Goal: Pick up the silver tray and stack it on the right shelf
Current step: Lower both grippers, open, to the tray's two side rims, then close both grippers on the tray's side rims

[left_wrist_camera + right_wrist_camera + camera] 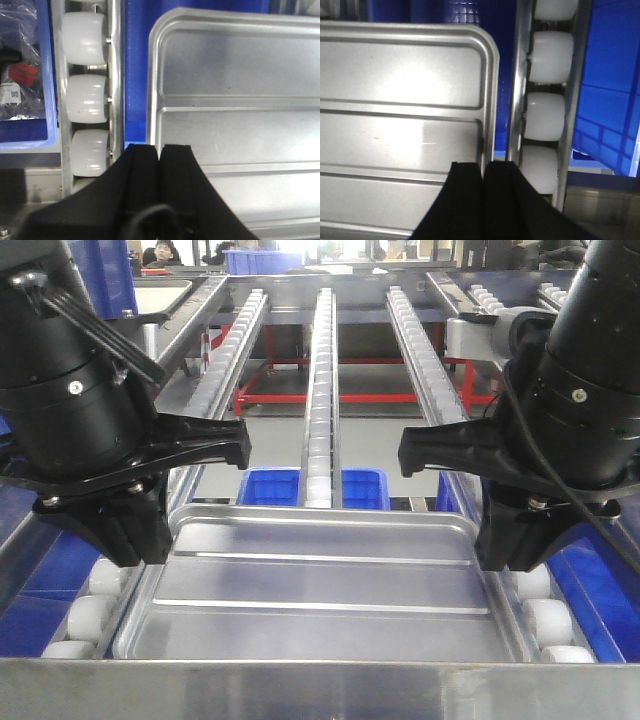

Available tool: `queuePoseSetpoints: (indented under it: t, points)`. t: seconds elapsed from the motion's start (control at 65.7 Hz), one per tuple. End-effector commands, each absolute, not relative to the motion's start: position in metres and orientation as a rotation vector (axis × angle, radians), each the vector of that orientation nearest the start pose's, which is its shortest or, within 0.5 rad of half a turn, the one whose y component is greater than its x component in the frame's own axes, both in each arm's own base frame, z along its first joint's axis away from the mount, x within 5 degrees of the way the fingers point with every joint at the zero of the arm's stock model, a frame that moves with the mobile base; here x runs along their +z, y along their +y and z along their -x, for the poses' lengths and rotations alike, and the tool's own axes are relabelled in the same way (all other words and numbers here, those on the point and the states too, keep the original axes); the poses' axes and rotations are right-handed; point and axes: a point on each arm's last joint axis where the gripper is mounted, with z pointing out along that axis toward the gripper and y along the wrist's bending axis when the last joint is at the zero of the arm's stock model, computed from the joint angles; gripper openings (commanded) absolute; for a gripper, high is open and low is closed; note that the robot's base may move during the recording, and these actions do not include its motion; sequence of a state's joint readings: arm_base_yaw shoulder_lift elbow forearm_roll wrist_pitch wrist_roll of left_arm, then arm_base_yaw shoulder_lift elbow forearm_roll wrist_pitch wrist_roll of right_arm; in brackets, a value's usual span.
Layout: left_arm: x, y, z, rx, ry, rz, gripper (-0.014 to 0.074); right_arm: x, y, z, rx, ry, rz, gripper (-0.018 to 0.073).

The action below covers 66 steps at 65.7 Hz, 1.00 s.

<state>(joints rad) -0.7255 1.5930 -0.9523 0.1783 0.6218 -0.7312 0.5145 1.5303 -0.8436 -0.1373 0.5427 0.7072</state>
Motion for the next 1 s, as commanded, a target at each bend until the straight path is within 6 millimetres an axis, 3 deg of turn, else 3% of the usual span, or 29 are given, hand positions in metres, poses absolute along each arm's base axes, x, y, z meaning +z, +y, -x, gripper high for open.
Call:
queuePoseSetpoints:
  t: [0.0,0.122,0.228,0.35,0.426,0.487,0.989]
  points:
    - [0.227,-0.2,-0.237,-0.286,2.658,-0.191,-0.0092,0.219,0.137,-0.255,0.285,2.648,-0.114,0.008]
    - [0.227,-0.199,-0.238,-0.263,2.65,-0.211,-0.0092,0.219,0.137,-0.255,0.285,2.648,-0.114,0.0119]
    - [0.226,-0.199,-0.238,-0.254,2.659,-0.212,-0.0065,0.219,0.137,-0.256,0.29,2.64,-0.116,0.0251]
    - [0.22,-0.202,-0.24,-0.263,2.675,-0.191,0.0138,0.22,0.137,-0.256,0.294,2.635,-0.115,0.0398]
    - [0.216,-0.203,-0.24,-0.27,2.69,-0.17,0.0279,0.219,0.136,-0.256,0.29,2.64,-0.117,0.0416]
    - [0.212,-0.204,-0.241,-0.261,2.7,-0.172,0.0326,0.219,0.136,-0.256,0.29,2.638,-0.12,0.0414]
    - [0.205,-0.205,-0.243,-0.223,2.706,-0.201,0.0315,0.218,0.125,-0.263,0.289,2.617,-0.177,0.0414]
